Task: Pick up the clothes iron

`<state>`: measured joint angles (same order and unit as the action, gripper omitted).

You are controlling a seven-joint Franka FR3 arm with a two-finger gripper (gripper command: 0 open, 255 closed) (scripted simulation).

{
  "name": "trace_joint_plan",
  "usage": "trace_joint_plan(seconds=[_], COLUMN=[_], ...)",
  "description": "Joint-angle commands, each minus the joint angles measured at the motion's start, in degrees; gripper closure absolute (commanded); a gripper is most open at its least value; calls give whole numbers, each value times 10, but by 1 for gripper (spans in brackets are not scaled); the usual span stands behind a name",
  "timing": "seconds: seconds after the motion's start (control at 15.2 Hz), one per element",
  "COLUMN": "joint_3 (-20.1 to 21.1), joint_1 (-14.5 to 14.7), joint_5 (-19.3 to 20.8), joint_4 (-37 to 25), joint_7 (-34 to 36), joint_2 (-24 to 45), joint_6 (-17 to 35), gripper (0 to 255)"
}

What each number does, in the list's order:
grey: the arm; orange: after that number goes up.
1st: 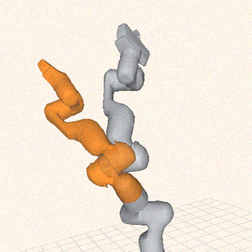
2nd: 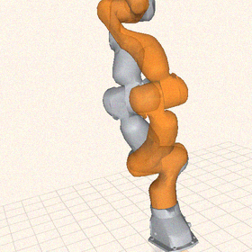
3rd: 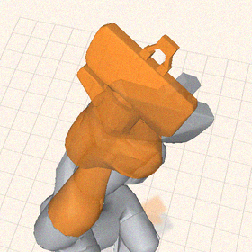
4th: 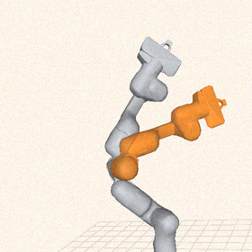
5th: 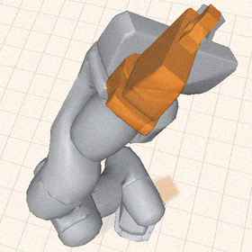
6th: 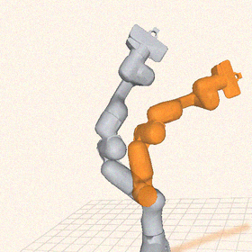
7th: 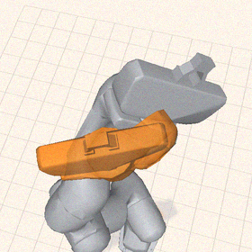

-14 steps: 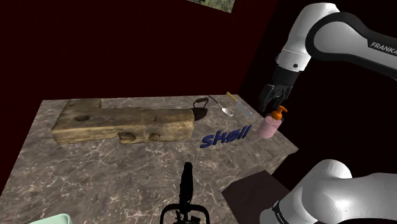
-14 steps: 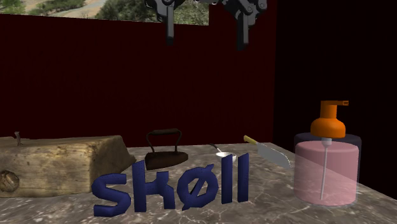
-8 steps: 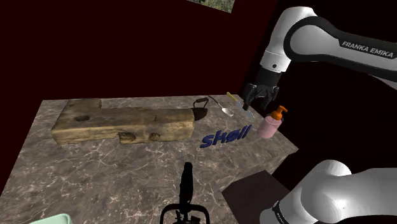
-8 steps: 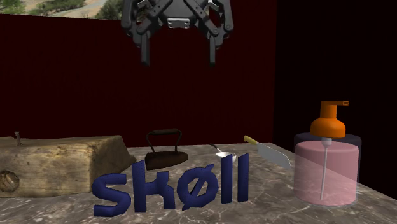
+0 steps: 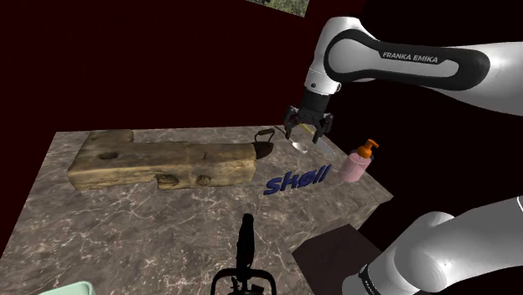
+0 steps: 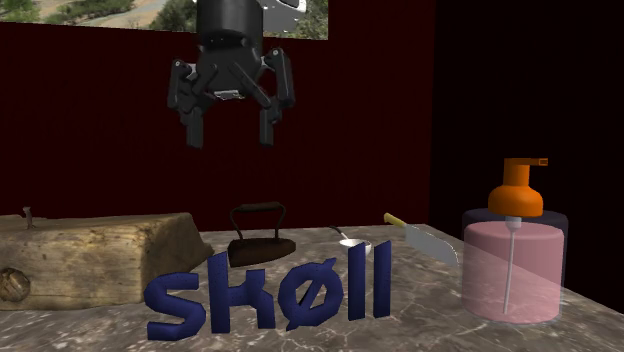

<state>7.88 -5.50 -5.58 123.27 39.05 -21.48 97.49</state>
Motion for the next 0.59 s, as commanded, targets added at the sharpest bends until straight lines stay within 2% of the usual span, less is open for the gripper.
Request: trace_joint_plan(seconds=[0.0,0.53], joint_3=[11,27], joint_1=[-8,-25], joint_5=[-1,17], joint_4=[-28,-156], joint_7=[52,237], joint_2=[45,219], joint_6=[19,66], gripper=[0,0])
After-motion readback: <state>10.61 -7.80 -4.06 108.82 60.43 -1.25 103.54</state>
